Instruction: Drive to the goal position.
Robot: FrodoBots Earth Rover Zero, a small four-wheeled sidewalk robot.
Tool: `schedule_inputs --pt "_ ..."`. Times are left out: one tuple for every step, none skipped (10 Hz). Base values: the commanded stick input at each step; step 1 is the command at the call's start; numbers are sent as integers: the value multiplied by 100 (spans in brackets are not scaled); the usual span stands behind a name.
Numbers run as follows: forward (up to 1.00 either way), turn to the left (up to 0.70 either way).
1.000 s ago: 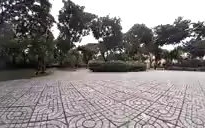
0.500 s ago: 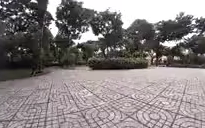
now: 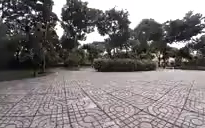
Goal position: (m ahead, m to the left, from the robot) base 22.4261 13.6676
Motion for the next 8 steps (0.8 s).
schedule_inputs --pt "100 0" --pt "100 0" --pt "100 0" --pt "100 0" --pt "100 0" --pt "100 0" --pt "100 0" --pt "100 0"
